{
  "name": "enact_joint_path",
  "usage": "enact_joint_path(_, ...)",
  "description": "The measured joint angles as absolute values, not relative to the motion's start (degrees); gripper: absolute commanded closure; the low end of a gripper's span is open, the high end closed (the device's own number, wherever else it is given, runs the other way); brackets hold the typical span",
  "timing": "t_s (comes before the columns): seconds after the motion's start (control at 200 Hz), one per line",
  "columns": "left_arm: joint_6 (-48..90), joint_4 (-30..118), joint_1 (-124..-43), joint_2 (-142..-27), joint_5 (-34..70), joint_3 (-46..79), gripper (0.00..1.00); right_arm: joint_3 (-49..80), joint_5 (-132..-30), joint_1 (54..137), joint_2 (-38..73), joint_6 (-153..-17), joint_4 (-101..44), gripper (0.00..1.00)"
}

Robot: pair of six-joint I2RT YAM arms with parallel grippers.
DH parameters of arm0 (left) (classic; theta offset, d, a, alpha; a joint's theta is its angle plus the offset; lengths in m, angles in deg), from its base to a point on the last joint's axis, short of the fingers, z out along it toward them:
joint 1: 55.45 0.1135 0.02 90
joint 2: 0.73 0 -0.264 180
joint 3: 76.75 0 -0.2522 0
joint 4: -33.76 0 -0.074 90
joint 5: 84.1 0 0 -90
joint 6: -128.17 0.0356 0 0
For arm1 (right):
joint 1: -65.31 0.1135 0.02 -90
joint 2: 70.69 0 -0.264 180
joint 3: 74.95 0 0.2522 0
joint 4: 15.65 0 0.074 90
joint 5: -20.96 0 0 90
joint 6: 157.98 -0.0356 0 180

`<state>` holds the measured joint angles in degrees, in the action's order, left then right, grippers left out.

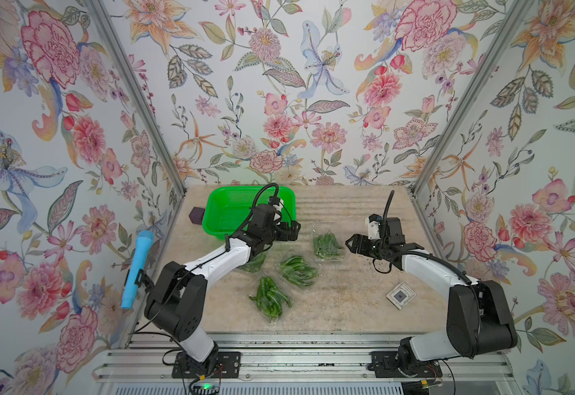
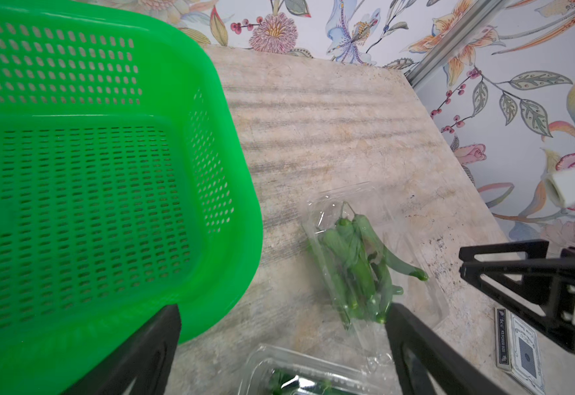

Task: Take small green peppers out of containers
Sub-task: Move the packing box to the center of the board.

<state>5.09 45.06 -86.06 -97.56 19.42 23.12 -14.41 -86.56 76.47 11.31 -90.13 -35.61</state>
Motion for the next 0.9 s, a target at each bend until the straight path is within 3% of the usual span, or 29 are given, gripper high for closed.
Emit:
enact_joint_path(0.385, 4.2, 44.9, -89.4, -108.0, 24.3, 14.5, 0.05, -18.2, -93.9, 75.6, 10.6, -95.6, -25.6, 0.25)
enact_joint_path(0.901, 3.7, 45.2, -91.3, -114.0, 29.1, 11.4, 0.05, -17.9, -93.5, 78.4, 19.1, -97.7, -20.9, 0.25)
